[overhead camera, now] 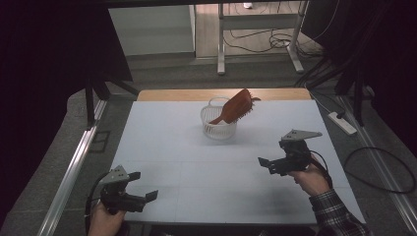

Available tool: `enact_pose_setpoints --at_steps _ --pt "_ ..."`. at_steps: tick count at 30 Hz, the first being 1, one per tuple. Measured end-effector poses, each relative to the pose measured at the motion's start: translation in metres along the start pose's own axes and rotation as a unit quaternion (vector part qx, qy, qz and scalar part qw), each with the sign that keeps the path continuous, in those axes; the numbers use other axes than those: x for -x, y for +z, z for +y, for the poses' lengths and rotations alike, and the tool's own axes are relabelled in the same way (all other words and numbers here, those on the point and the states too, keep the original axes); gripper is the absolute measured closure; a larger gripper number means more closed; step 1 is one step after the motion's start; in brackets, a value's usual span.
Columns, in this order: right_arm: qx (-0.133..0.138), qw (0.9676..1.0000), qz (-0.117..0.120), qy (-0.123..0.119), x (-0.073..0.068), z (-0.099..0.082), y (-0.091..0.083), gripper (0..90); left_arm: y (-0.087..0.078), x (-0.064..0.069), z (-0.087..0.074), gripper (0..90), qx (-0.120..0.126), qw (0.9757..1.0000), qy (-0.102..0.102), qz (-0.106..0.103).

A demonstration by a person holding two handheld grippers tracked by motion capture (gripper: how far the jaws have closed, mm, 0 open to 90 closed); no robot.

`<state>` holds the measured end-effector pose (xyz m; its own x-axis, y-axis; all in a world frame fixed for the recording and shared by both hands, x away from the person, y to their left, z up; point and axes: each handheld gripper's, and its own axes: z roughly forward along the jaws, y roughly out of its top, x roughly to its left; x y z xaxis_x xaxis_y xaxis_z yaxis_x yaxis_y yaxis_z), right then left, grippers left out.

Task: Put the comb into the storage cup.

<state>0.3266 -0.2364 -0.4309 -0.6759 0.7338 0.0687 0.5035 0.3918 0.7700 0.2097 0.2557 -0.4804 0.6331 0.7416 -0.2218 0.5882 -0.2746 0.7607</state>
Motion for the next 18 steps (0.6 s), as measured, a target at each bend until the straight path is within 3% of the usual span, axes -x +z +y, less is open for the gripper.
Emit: enact_pose_setpoints --at_steps 18 --pt "-0.007 0.9999 -0.01 0.011 0.005 -0.02 -0.016 0.0 0.0 -0.001 0.0 1.4 0.002 1.0 -0.006 0.001"
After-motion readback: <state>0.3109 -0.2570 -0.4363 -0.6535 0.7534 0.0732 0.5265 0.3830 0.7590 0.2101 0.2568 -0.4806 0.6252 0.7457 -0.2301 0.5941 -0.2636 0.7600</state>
